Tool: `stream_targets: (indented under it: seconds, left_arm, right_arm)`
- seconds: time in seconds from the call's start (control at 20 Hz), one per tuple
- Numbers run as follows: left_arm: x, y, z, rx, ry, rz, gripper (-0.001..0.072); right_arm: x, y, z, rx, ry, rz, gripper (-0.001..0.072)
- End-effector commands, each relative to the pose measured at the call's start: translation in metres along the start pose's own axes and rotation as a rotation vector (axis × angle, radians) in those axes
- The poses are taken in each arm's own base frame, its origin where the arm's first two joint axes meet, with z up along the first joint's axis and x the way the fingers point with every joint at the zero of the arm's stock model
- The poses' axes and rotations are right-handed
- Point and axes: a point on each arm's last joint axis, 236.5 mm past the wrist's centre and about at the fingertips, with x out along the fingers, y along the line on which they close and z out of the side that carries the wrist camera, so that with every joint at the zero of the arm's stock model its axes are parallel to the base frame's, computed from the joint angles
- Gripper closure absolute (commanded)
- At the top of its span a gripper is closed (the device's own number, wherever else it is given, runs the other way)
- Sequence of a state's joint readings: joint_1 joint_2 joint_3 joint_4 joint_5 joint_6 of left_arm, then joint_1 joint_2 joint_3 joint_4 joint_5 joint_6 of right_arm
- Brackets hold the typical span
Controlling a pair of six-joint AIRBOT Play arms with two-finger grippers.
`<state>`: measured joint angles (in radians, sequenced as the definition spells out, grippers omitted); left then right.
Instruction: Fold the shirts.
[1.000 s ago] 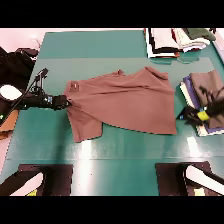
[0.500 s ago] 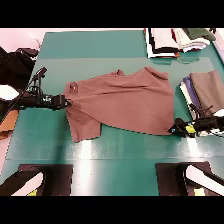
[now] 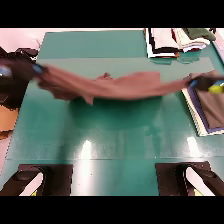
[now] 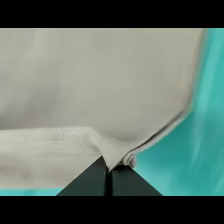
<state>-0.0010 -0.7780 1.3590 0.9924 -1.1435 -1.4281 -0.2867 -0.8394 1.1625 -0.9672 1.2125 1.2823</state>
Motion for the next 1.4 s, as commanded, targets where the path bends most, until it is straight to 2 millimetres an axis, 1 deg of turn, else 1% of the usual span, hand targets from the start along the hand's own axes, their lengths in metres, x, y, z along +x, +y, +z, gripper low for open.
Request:
stream_targets:
  seconds: [0.0, 0.05, 0.1, 0.15, 0.2, 0.25, 0.3, 0.35, 0.4, 0.45, 0.5, 0.55, 0.6, 0.7, 0.75, 0.8, 0.85, 0.9, 1.0, 1.05, 1.1, 1.15, 1.2, 1.25, 1.3, 1.35]
  left_arm:
    - [-0.131, -0.078, 0.101, 0.192, -0.376, -0.006, 0.0681]
    - [-0.167, -0.1, 0.12, 0.242, -0.477, -0.018, 0.0681]
    - [-0.198, -0.118, 0.133, 0.275, -0.56, -0.024, 0.0681]
    - [-0.227, -0.13, 0.144, 0.292, -0.642, -0.02, 0.0682]
    - [-0.249, -0.138, 0.152, 0.308, -0.711, -0.008, 0.0682]
    - [-0.263, -0.139, 0.157, 0.316, -0.755, 0.012, 0.0682]
    - [-0.267, -0.136, 0.16, 0.319, -0.772, 0.033, 0.0682]
    - [-0.26, -0.126, 0.161, 0.31, -0.751, 0.066, 0.0682]
    - [-0.242, -0.111, 0.158, 0.278, -0.696, 0.089, 0.0682]
    - [-0.217, -0.096, 0.151, 0.249, -0.615, 0.102, 0.0681]
    - [-0.18, -0.076, 0.141, 0.215, -0.504, 0.117, 0.0681]
    - [-0.142, -0.053, 0.128, 0.178, -0.389, 0.131, 0.068]
    - [-0.1, -0.028, 0.11, 0.135, -0.263, 0.144, 0.068]
    - [-0.022, 0.019, 0.069, 0.04, -0.032, 0.159, 0.068]
    - [0.012, 0.041, 0.045, -0.003, 0.068, 0.166, 0.0679]
    - [0.047, 0.064, 0.018, -0.043, 0.167, 0.174, 0.0679]
    - [0.076, 0.084, -0.009, -0.088, 0.255, 0.182, 0.068]
    - [0.105, 0.105, -0.038, -0.135, 0.343, 0.192, 0.068]
    - [0.151, 0.137, -0.096, -0.22, 0.5, 0.201, 0.068]
    - [0.17, 0.148, -0.119, -0.249, 0.556, 0.197, 0.068]
    - [0.189, 0.158, -0.136, -0.251, 0.588, 0.184, 0.0679]
    - [0.207, 0.167, -0.143, -0.267, 0.582, 0.181, 0.068]
    - [0.22, 0.176, -0.142, -0.278, 0.547, 0.188, 0.068]
    - [0.229, 0.183, -0.133, -0.277, 0.491, 0.201, 0.068]
    - [0.235, 0.189, -0.12, -0.269, 0.43, 0.215, 0.068]
    - [0.235, 0.192, -0.108, -0.263, 0.395, 0.221, 0.068]
  right_arm:
    - [-0.142, 0.064, 0.105, -0.22, -0.437, -0.073, 0.0692]
    - [-0.177, 0.077, 0.118, -0.261, -0.519, -0.104, 0.0692]
    - [-0.205, 0.087, 0.126, -0.292, -0.578, -0.135, 0.0692]
    - [-0.228, 0.095, 0.131, -0.318, -0.622, -0.169, 0.0693]
    - [-0.242, 0.098, 0.135, -0.333, -0.645, -0.198, 0.0693]
    - [-0.251, 0.099, 0.137, -0.344, -0.646, -0.224, 0.0693]
    - [-0.255, 0.099, 0.138, -0.352, -0.634, -0.238, 0.0693]
    - [-0.254, 0.098, 0.14, -0.355, -0.62, -0.24, 0.0693]
    - [-0.249, 0.096, 0.143, -0.347, -0.604, -0.226, 0.0693]
    - [-0.238, 0.093, 0.146, -0.333, -0.574, -0.198, 0.0693]
    - [-0.221, 0.089, 0.146, -0.319, -0.524, -0.164, 0.0693]
    - [-0.195, 0.081, 0.144, -0.295, -0.448, -0.122, 0.0694]
    - [-0.167, 0.073, 0.138, -0.275, -0.364, -0.085, 0.0694]
    - [-0.098, 0.04, 0.119, -0.214, -0.165, -0.085, 0.0694]
    - [-0.059, 0.02, 0.102, -0.18, -0.052, -0.108, 0.0693]
    - [-0.021, 0.002, 0.081, -0.162, 0.063, -0.13, 0.0693]
    - [0.014, -0.012, 0.058, -0.15, 0.171, -0.141, 0.0694]
    - [0.051, -0.023, 0.031, -0.131, 0.282, -0.132, 0.0694]
    - [0.11, -0.045, -0.016, -0.083, 0.453, -0.121, 0.0693]
    - [0.134, -0.054, -0.033, -0.063, 0.508, -0.116, 0.0693]
    - [0.155, -0.064, -0.044, -0.045, 0.542, -0.117, 0.0693]
    - [0.174, -0.072, -0.047, -0.032, 0.551, -0.118, 0.0693]
    - [0.188, -0.079, -0.042, -0.025, 0.541, -0.123, 0.0693]
    - [0.197, -0.082, -0.032, -0.022, 0.52, -0.127, 0.0693]
    - [0.203, -0.083, -0.016, -0.031, 0.489, -0.129, 0.0693]
    - [0.203, -0.082, -0.001, -0.043, 0.459, -0.129, 0.0693]
